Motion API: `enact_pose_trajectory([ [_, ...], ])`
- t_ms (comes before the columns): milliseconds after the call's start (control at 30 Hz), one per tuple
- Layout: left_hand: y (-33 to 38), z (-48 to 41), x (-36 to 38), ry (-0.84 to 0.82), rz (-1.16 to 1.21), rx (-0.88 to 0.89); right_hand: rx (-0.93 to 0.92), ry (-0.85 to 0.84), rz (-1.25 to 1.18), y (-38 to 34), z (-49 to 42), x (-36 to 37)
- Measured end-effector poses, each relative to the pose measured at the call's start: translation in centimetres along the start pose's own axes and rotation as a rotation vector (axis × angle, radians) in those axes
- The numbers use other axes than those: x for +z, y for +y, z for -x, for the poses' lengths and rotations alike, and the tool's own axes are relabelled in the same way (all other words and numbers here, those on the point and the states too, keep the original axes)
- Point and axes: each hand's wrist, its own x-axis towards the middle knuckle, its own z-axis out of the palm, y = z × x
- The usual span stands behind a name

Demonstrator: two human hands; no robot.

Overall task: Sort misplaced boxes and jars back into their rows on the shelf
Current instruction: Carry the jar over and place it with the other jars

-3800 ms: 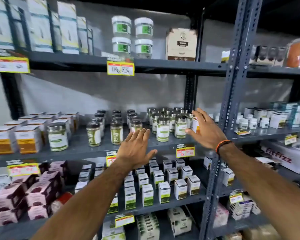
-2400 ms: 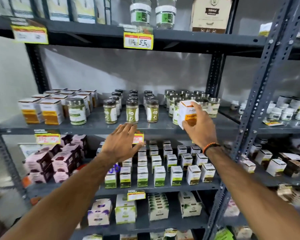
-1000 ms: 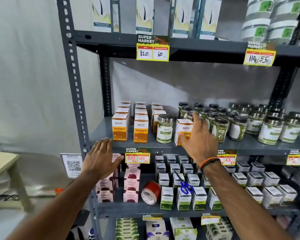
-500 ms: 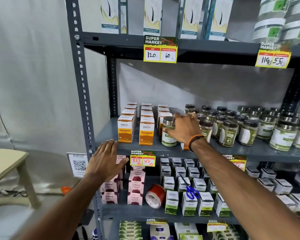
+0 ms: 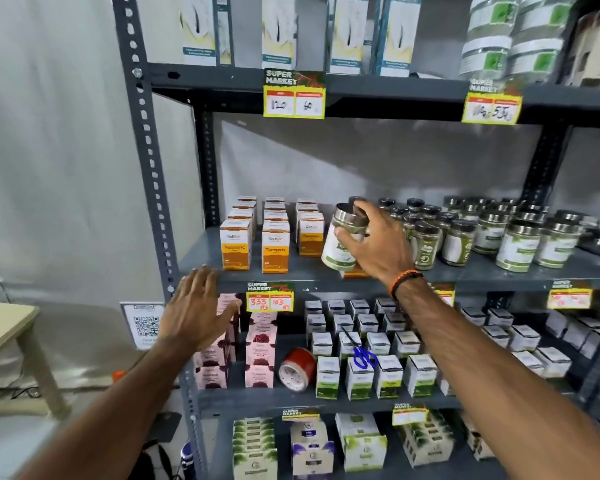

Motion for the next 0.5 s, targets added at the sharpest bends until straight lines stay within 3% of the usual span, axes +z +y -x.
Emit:
enact_pose_trajectory([
  [200,7.1,1.7,0.1,0.144,0.068,0.12,0.068,-0.028,-0.065,6.9,3.5,-6.9],
  [500,28.6,0.6,2.6,0.247,0.07,0.296,0.117,0.037,-0.038,24.7,4.8,-19.8],
])
